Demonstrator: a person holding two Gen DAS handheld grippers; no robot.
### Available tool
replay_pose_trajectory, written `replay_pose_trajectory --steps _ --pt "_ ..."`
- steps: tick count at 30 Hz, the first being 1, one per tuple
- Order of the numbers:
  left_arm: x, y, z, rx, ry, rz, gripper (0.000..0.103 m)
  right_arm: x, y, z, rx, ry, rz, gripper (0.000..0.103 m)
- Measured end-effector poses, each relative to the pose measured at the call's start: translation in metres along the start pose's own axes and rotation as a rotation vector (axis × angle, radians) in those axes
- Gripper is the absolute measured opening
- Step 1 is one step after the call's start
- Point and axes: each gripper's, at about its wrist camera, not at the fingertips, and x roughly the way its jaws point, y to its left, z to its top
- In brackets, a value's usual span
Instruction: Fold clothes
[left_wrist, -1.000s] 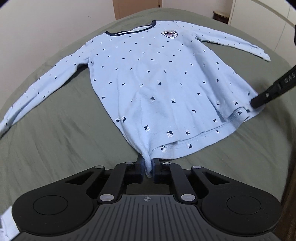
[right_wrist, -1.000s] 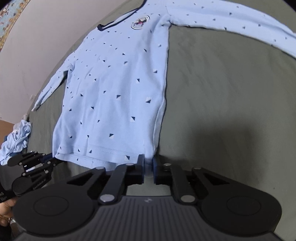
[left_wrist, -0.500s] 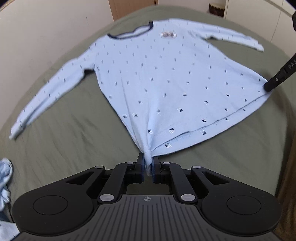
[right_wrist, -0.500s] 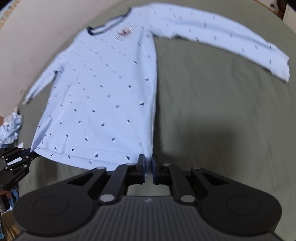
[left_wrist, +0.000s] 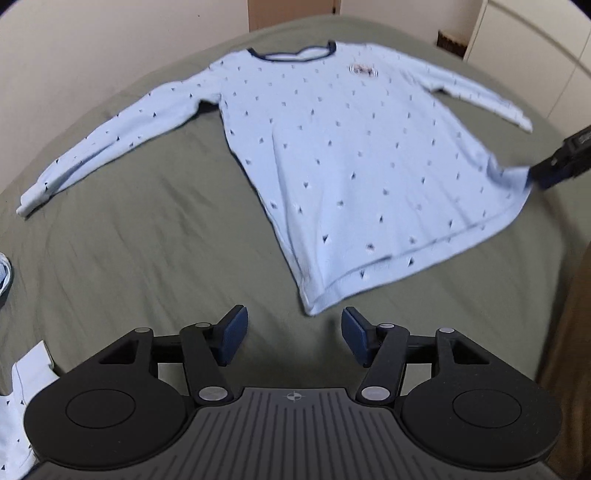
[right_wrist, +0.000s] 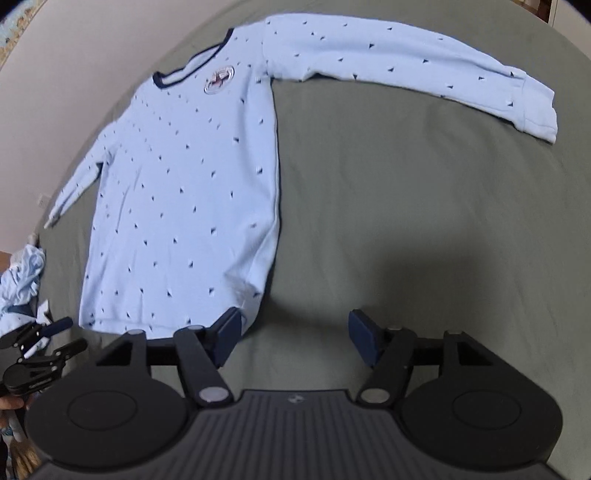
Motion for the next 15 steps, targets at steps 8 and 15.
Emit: replay_pose_trajectory --steps 8,15 --pt "0.012 -0.017 0.009 0.084 -0.009 0.035 0.055 -0.001 0.000 0.008 0.104 -0.032 0.128 0.065" --pt "0.037 -0.017 0.010 0.079 0.020 0.057 0.053 0.032 0.010 -0.005 0.086 0.056 0.100 0.026"
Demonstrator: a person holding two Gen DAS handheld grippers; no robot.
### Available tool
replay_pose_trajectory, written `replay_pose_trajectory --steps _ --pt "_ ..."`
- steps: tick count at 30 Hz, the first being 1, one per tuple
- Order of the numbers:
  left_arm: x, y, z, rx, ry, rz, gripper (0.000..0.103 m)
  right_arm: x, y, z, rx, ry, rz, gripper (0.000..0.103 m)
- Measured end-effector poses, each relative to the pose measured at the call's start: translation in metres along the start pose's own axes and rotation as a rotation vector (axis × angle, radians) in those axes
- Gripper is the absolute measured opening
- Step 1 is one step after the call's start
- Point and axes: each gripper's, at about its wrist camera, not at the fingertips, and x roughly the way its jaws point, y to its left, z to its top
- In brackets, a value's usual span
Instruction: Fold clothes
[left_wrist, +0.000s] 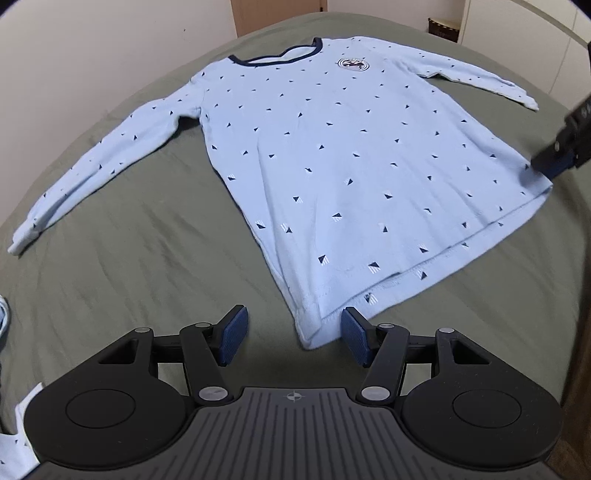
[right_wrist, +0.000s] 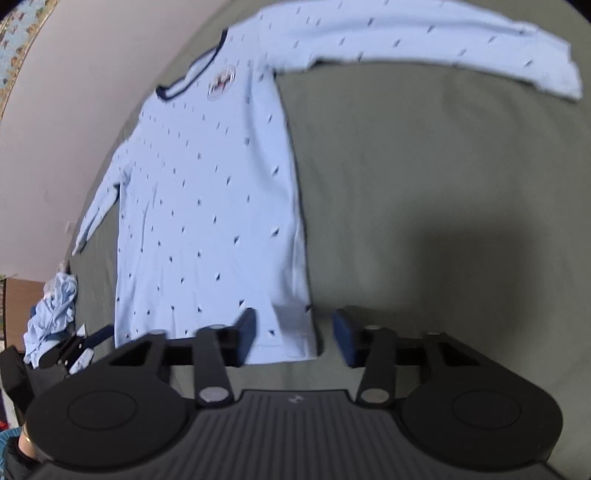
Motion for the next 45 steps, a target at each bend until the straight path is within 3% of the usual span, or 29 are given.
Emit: replay_pose_trajectory --steps 1,2,5,9,16,21,22,25,27,28,31,36,42,43,45 --pt "0.002 0.002 0.000 -0.006 0.008 -0.005 0.043 0.006 0.002 -0.001 -0.010 0.016 -0.008 0.008" --pt "0.004 0.003 0.000 -0.017 0.020 -0.019 0.026 0.010 0.004 -0.002 -0.021 0.024 -0.027 0.005" --pt "0.001 0.002 0.001 0.017 0.030 -0.016 0.008 0.004 0.009 -0.003 -0.061 0.016 -0.063 0.005" --pt "0.002 0.000 -0.002 0.071 0.062 -0.011 0.008 -0.012 0.003 0.001 -0.085 0.008 -0.099 0.004" --pt "-0.004 0.002 -0.018 0.122 0.080 0.049 0.009 -0.003 -0.006 0.002 -0.083 0.034 -0.144 0.005" --pt "-0.012 0.021 -0.021 0.076 0.099 -0.028 0.009 -0.024 -0.003 0.010 -0.083 0.002 -0.121 0.005" --pt "-0.013 0.026 -0.021 0.061 0.096 -0.038 0.013 -0.025 -0.003 0.011 -0.084 0.012 -0.123 0.006" --pt "-0.019 0.037 -0.013 0.002 0.053 -0.040 0.038 -0.011 -0.009 0.005 -0.093 0.103 -0.188 0.016" --pt "-0.023 0.046 -0.006 -0.066 0.000 -0.043 0.049 -0.014 -0.015 0.004 -0.068 0.091 -0.158 0.021" --pt "-0.024 0.052 -0.001 -0.100 -0.025 -0.044 0.053 -0.018 -0.019 0.007 -0.048 0.069 -0.134 0.029" --pt "-0.019 0.058 0.012 -0.161 -0.053 -0.046 0.054 -0.036 -0.023 0.023 -0.005 -0.034 -0.063 0.048" --pt "-0.001 0.063 0.027 -0.288 -0.048 -0.111 0.054 -0.031 -0.021 0.040 0.048 -0.072 0.045 0.048" --pt "0.028 0.053 0.026 -0.279 -0.005 -0.099 0.052 -0.001 -0.026 0.027 0.063 -0.007 0.022 0.042" --pt "0.029 0.050 0.027 -0.264 -0.005 -0.087 0.047 0.002 -0.027 0.024 0.068 -0.010 0.033 0.041" --pt "0.028 0.048 0.029 -0.242 0.004 -0.104 0.023 0.003 -0.027 0.019 0.057 -0.007 0.053 0.023"
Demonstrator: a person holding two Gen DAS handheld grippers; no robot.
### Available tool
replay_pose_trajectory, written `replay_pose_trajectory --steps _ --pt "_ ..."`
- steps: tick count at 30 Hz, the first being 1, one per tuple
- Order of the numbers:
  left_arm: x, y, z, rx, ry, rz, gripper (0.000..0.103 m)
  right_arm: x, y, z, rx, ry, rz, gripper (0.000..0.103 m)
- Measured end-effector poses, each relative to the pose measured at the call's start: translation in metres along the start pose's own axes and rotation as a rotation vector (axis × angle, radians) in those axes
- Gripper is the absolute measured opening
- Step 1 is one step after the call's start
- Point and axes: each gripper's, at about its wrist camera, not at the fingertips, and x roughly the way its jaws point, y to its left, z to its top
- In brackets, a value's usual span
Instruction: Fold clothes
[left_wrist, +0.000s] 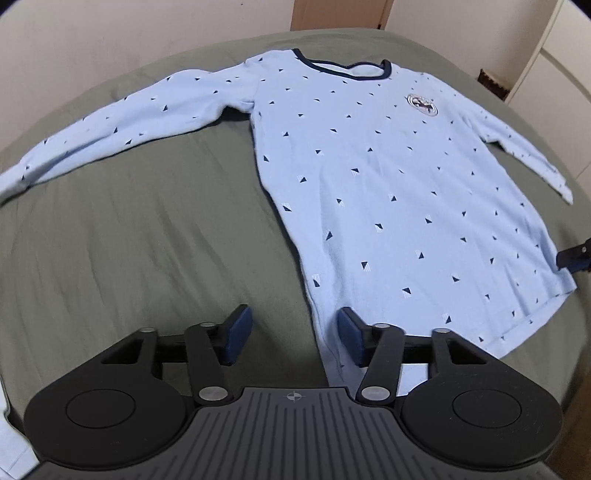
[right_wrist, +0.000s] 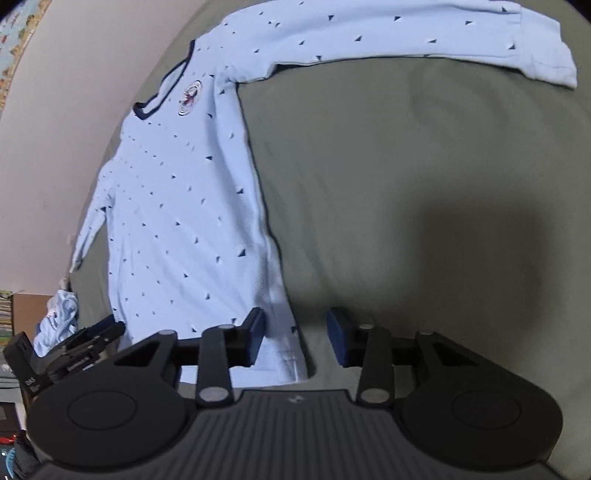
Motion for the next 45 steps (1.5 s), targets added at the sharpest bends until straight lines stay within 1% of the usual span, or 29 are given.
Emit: replay_pose_trajectory --steps 1,2,6,9,12,13,15,16,18,19,20,21,22,24,27,30,31,33,34,35,36,37,39,42,45 --pt "-0.001 -0.001 0.001 0.006 0.006 -0.013 0.005 0.002 0.001 -0.003 -0.009 0.012 0.010 0.014" --pt "-0.002 -0.001 0.001 0.007 0.010 -0.022 0.005 0.002 0.002 -0.004 -0.016 0.023 0.014 0.009" --pt "-0.007 -0.002 -0.001 0.054 0.024 -0.001 0.005 0.001 0.013 -0.009 -0.079 0.012 -0.039 0.006" --pt "-0.006 0.000 -0.004 0.055 0.031 0.000 0.005 -0.002 0.009 -0.009 -0.088 0.006 -0.088 0.006" --pt "-0.008 -0.004 -0.008 0.101 0.038 0.015 0.008 -0.004 0.002 -0.009 -0.084 0.025 -0.097 0.006" --pt "-0.009 -0.006 -0.009 0.120 0.043 0.021 0.009 -0.005 0.004 -0.009 -0.097 0.037 -0.114 0.007" --pt "-0.015 -0.006 -0.014 0.159 0.059 0.040 0.010 -0.006 0.007 -0.007 -0.114 0.054 -0.131 0.012" --pt "-0.017 -0.005 -0.015 0.167 0.067 0.052 0.012 -0.010 0.009 -0.005 -0.130 0.060 -0.140 0.016" --pt "-0.022 0.003 -0.013 0.156 0.051 0.054 0.026 -0.017 0.014 0.003 -0.154 0.046 -0.135 0.017" --pt "-0.025 0.007 -0.011 0.143 0.035 0.055 0.038 -0.022 0.016 0.010 -0.164 0.027 -0.120 0.022" --pt "-0.027 0.012 -0.006 0.120 0.007 0.064 0.048 -0.026 0.018 0.016 -0.167 0.007 -0.104 0.034" --pt "-0.028 0.018 0.002 0.089 -0.030 0.073 0.052 -0.029 0.021 0.026 -0.164 -0.023 -0.087 0.042" --pt "-0.028 0.021 0.009 0.069 -0.057 0.075 0.054 -0.030 0.025 0.038 -0.158 -0.062 -0.070 0.050" --pt "-0.024 0.021 0.027 0.040 -0.098 0.068 0.054 -0.026 0.032 0.059 -0.149 -0.127 -0.039 0.050" --pt "-0.012 0.018 0.051 0.012 -0.137 0.074 0.054 -0.005 0.034 0.085 -0.107 -0.178 -0.015 0.050" --pt "0.004 0.010 0.064 0.025 -0.135 0.080 0.054 0.021 0.036 0.107 -0.077 -0.206 -0.031 0.050" --pt "0.009 0.007 0.064 0.037 -0.126 0.085 0.054 0.027 0.037 0.113 -0.071 -0.217 -0.021 0.050" --pt "0.017 0.003 0.064 0.058 -0.107 0.095 0.054 0.034 0.040 0.121 -0.060 -0.225 0.001 0.045" --pt "0.024 0.001 0.062 0.069 -0.089 0.102 0.054 0.037 0.042 0.125 -0.062 -0.218 -0.002 0.034" --pt "0.029 0.001 0.059 0.074 -0.075 0.108 0.054 0.040 0.044 0.127 -0.071 -0.210 -0.011 0.016" --pt "0.031 0.002 0.056 0.076 -0.078 0.108 0.054 0.043 0.047 0.127 -0.090 -0.201 -0.030 0.010" --pt "0.033 0.003 0.053 0.077 -0.084 0.107 0.054 0.046 0.050 0.127 -0.114 -0.192 -0.053 0.007" --pt "0.032 0.005 0.051 0.079 -0.091 0.104 0.054 0.047 0.053 0.125 -0.142 -0.191 -0.079 0.006" --pt "0.030 0.009 0.050 0.076 -0.090 0.104 0.056 0.040 0.051 0.125 -0.156 -0.214 -0.130 0.005" --pt "0.030 0.011 0.048 0.061 -0.095 0.105 0.056 0.040 0.042 0.126 -0.117 -0.219 -0.110 0.006"
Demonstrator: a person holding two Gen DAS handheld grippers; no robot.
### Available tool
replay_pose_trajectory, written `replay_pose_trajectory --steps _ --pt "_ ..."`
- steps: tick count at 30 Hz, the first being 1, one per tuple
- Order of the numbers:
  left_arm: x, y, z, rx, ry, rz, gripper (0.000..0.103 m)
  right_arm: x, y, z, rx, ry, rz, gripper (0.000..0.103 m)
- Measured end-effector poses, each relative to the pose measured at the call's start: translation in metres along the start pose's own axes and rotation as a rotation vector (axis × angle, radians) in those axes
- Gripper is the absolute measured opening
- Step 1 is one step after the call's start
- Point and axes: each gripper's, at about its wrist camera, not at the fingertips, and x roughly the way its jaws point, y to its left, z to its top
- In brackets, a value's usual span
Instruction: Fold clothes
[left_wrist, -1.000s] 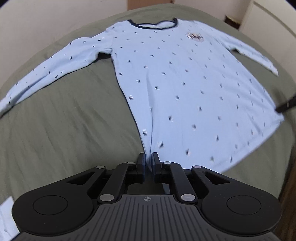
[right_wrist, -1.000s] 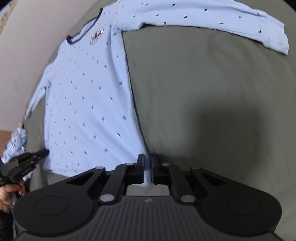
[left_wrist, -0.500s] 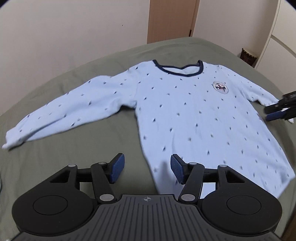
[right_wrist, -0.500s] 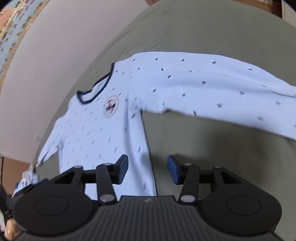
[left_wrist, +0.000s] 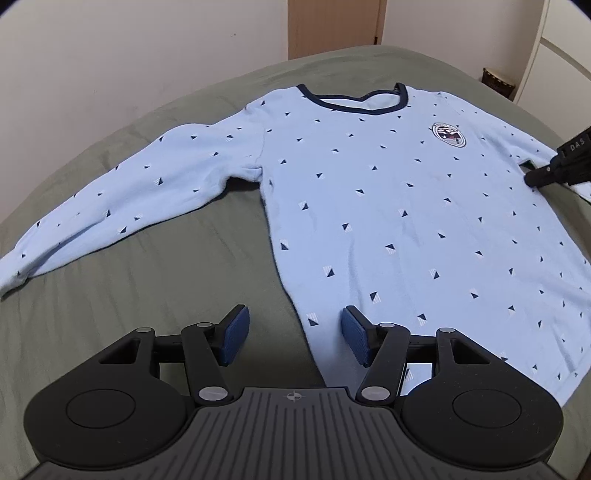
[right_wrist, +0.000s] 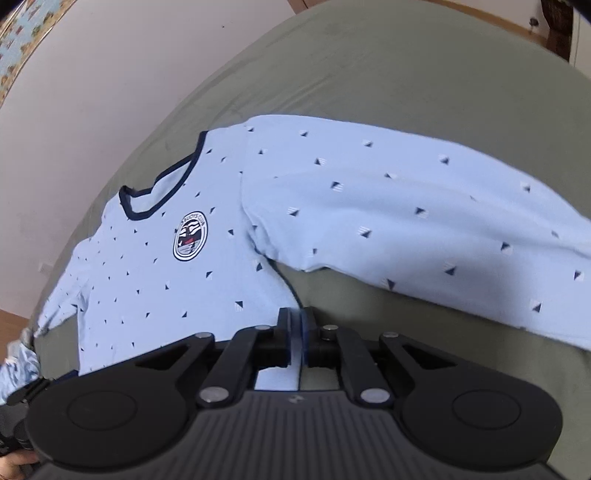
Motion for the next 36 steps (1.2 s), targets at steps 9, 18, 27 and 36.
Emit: replay_pose_trajectory --steps 9,18,27,36 --pt "-0.073 0.013 -0.008 -0.179 -0.008 0.010 0.057 -0.092 0.016 -0.035 -0.003 -0.067 0.006 0.063" --pt "-0.218 -0.045 -0.021 -0.127 -0.084 0.125 0.088 -0.259 0.093 -0.139 -0.278 -0.266 -0.078 0.103" --pt "-0.292 -0.084 -0.048 -0.151 -0.179 0.222 0.102 -0.304 0.125 -0.214 -0.413 -0.330 -0.186 0.103" --pt "-0.304 -0.104 -0.072 -0.135 -0.160 0.184 0.103 -0.326 0.137 -0.237 -0.431 -0.368 -0.186 0.103"
